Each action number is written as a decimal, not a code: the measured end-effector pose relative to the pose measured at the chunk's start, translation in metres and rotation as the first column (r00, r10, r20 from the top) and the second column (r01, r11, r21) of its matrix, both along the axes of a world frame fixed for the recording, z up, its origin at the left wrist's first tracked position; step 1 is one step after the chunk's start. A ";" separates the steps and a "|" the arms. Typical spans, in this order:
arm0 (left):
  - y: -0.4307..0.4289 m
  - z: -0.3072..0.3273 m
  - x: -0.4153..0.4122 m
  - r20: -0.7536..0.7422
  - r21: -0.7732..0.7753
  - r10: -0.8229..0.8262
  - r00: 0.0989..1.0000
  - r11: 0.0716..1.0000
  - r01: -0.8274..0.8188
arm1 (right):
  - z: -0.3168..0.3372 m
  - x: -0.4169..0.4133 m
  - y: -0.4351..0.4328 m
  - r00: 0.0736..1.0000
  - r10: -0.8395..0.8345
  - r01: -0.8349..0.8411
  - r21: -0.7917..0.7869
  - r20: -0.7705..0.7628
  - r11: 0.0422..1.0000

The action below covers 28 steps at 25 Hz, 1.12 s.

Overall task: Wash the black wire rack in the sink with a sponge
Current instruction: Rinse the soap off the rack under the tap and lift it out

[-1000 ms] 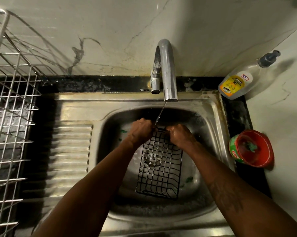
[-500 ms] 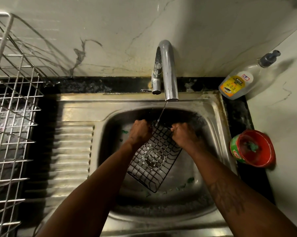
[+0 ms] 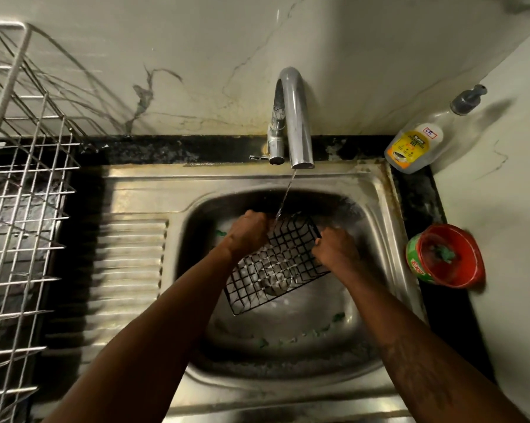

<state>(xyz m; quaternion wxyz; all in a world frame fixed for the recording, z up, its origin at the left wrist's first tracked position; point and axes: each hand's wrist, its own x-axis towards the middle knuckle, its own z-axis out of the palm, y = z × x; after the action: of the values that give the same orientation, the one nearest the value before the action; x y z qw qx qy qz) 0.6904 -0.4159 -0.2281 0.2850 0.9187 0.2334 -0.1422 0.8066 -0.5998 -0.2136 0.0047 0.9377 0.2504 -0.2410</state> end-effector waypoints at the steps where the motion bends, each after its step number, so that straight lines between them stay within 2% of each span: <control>1: 0.001 -0.003 -0.003 -0.003 -0.001 0.026 1.000 1.000 -0.026 | 0.002 -0.004 -0.006 1.000 0.001 -0.001 0.025 0.020 1.000; 5: 0.002 -0.006 -0.018 0.013 0.002 0.069 0.998 0.998 -0.069 | 0.003 -0.013 -0.012 0.995 -0.020 -0.005 0.237 0.101 0.972; 8: -0.002 0.002 -0.028 0.025 0.077 0.046 0.999 0.996 -0.047 | 0.002 -0.017 0.009 0.995 0.066 -0.094 0.433 0.079 0.896; 11: -0.005 0.001 -0.045 0.048 0.113 0.064 0.997 0.991 -0.069 | -0.004 -0.025 0.036 0.991 0.136 -0.120 0.445 -0.004 0.888; 15: -0.001 -0.001 -0.061 0.026 0.083 0.079 0.997 0.993 -0.081 | -0.015 -0.036 0.044 0.997 0.012 0.025 0.499 -0.071 0.866; 18: 0.000 -0.005 -0.062 0.004 0.057 0.076 0.997 0.995 -0.077 | -0.017 -0.037 0.041 0.997 -0.025 0.055 0.492 -0.067 0.869; 25: -0.002 -0.010 -0.061 0.009 0.074 0.087 0.996 0.993 -0.088 | -0.019 -0.031 0.057 0.998 0.006 0.028 0.485 -0.068 0.874; 28: -0.001 -0.010 -0.061 -0.012 0.075 0.076 0.997 0.994 -0.074 | -0.025 -0.031 0.057 0.997 0.077 -0.055 0.518 -0.022 0.854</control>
<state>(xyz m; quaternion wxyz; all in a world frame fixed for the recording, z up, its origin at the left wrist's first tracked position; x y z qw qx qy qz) 0.6290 -0.4173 -0.2382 0.2538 0.9183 0.2750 -0.1293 0.7756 -0.5424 -0.2385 -0.2441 0.8901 0.3378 -0.1842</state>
